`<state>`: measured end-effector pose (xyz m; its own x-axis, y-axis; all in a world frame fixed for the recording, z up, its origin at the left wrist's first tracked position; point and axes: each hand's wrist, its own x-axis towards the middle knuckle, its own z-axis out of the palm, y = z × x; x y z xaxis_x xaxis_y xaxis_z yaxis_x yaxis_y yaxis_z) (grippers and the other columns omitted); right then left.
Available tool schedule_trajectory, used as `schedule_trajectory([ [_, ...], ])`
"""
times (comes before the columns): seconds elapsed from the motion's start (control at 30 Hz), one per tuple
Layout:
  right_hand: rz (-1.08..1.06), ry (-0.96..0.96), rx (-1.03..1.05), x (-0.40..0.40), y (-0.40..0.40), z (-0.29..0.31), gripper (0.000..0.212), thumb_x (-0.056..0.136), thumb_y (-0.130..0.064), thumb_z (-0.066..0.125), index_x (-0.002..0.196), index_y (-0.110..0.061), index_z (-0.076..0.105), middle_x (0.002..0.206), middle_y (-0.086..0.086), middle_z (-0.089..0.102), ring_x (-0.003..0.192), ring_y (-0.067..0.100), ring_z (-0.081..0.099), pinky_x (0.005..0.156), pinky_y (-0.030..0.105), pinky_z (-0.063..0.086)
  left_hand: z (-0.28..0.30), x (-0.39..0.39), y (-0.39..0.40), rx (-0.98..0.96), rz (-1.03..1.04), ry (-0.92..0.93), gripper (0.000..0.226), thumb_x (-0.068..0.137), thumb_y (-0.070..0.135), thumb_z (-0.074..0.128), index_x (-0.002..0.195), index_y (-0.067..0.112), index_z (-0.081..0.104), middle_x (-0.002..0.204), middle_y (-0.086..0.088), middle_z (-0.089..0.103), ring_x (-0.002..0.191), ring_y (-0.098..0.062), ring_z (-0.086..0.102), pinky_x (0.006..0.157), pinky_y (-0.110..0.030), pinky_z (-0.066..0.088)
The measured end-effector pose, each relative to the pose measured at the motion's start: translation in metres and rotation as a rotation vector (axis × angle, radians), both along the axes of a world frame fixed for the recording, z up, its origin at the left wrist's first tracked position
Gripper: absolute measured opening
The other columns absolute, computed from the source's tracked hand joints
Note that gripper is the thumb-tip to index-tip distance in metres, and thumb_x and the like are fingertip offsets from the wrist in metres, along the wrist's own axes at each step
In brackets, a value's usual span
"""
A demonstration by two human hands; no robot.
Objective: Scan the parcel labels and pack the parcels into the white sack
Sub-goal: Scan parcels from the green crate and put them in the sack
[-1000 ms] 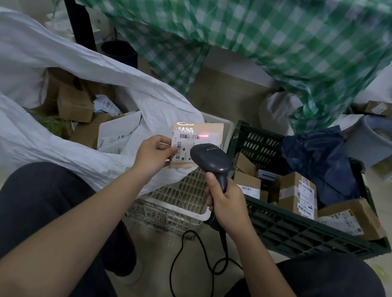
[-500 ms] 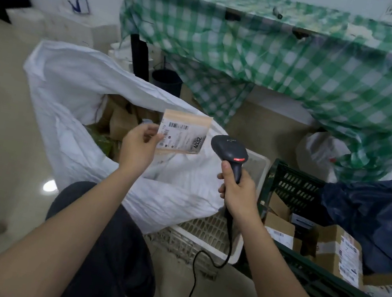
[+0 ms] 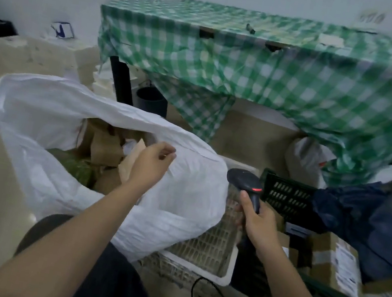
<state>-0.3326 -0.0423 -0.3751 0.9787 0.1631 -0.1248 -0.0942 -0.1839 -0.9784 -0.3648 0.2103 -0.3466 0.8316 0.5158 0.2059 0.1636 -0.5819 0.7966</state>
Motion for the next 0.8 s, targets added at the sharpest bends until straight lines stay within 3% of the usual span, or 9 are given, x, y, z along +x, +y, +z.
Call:
schedule_trajectory([
  [0.07, -0.040, 0.051, 0.017, 0.002, -0.034, -0.009, 0.032, 0.095, -0.038, 0.057, 0.090, -0.007, 0.063, 0.072, 0.007, 0.062, 0.058, 0.015, 0.058, 0.051, 0.019, 0.046, -0.011, 0.017, -0.036, -0.029, -0.095, 0.012, 0.005, 0.092, 0.023, 0.063, 0.095, 0.022, 0.066, 0.095, 0.006, 0.069, 0.094, -0.015, 0.064, 0.087, -0.038, 0.053],
  [0.17, -0.161, 0.138, 0.050, 0.010, -0.088, -0.022, 0.032, 0.094, -0.037, 0.058, 0.095, -0.005, 0.062, 0.074, 0.007, 0.062, 0.062, 0.017, 0.060, 0.058, 0.028, 0.050, -0.024, 0.043, -0.096, -0.049, -0.251, 0.061, 0.005, 0.092, 0.023, 0.062, 0.094, 0.022, 0.066, 0.094, 0.006, 0.067, 0.094, -0.014, 0.062, 0.088, -0.031, 0.049],
  [0.3, -0.366, 0.159, -0.006, 0.023, -0.154, -0.037, 0.033, 0.095, -0.037, 0.058, 0.092, -0.004, 0.061, 0.077, 0.012, 0.064, 0.060, 0.016, 0.058, 0.046, 0.017, 0.046, -0.047, 0.080, -0.171, -0.103, -0.448, 0.181, 0.009, 0.092, 0.026, 0.063, 0.099, 0.021, 0.066, 0.096, 0.003, 0.068, 0.094, -0.014, 0.062, 0.086, -0.027, 0.049],
  [0.37, -0.417, 0.180, -0.034, 0.030, -0.182, -0.048, 0.037, 0.095, -0.038, 0.057, 0.084, -0.003, 0.059, 0.069, 0.010, 0.059, 0.058, 0.016, 0.053, 0.045, 0.016, 0.041, -0.065, 0.099, -0.206, -0.135, -0.530, 0.245, 0.011, 0.091, 0.028, 0.064, 0.100, 0.022, 0.064, 0.096, 0.005, 0.066, 0.096, -0.014, 0.062, 0.085, -0.028, 0.049],
  [0.43, -0.451, 0.200, -0.057, 0.042, -0.208, -0.058, 0.036, 0.094, -0.041, 0.057, 0.080, -0.008, 0.057, 0.065, 0.004, 0.054, 0.062, 0.019, 0.053, 0.054, 0.022, 0.042, -0.083, 0.119, -0.243, -0.153, -0.588, 0.308, 0.013, 0.091, 0.027, 0.064, 0.102, 0.021, 0.062, 0.093, 0.006, 0.062, 0.095, -0.012, 0.060, 0.080, -0.023, 0.047],
  [0.5, -0.480, 0.213, -0.058, 0.057, -0.230, -0.068, 0.034, 0.092, -0.045, 0.059, 0.089, -0.011, 0.061, 0.074, 0.006, 0.062, 0.071, 0.023, 0.058, 0.064, 0.033, 0.047, -0.099, 0.139, -0.277, -0.180, -0.606, 0.369, 0.015, 0.091, 0.028, 0.064, 0.103, 0.019, 0.060, 0.090, 0.008, 0.058, 0.092, -0.011, 0.057, 0.073, -0.019, 0.043],
  [0.57, -0.503, 0.225, -0.025, 0.072, -0.248, -0.077, 0.032, 0.093, -0.042, 0.060, 0.100, -0.011, 0.062, 0.086, 0.009, 0.067, 0.071, 0.023, 0.060, 0.065, 0.037, 0.051, -0.119, 0.159, -0.308, -0.220, -0.613, 0.435, 0.020, 0.091, 0.029, 0.065, 0.106, 0.018, 0.059, 0.089, 0.010, 0.056, 0.091, -0.010, 0.055, 0.067, -0.017, 0.041],
  [0.73, -0.543, 0.296, -0.069, 0.104, -0.279, -0.106, 0.032, 0.093, -0.043, 0.060, 0.093, -0.011, 0.059, 0.087, 0.010, 0.067, 0.064, 0.017, 0.061, 0.053, 0.024, 0.052, -0.172, 0.199, -0.366, -0.247, -0.660, 0.662, 0.041, 0.091, 0.032, 0.064, 0.125, 0.012, 0.053, 0.114, -0.004, 0.061, 0.101, -0.019, 0.060, 0.088, -0.033, 0.050],
  [0.8, -0.566, 0.363, -0.033, 0.113, -0.284, -0.116, 0.035, 0.091, -0.043, 0.062, 0.094, -0.008, 0.062, 0.089, 0.012, 0.069, 0.069, 0.021, 0.064, 0.056, 0.027, 0.054, -0.191, 0.210, -0.382, -0.263, -0.722, 0.749, 0.041, 0.090, 0.036, 0.064, 0.122, 0.012, 0.054, 0.117, -0.007, 0.064, 0.104, -0.022, 0.061, 0.093, -0.039, 0.050],
])
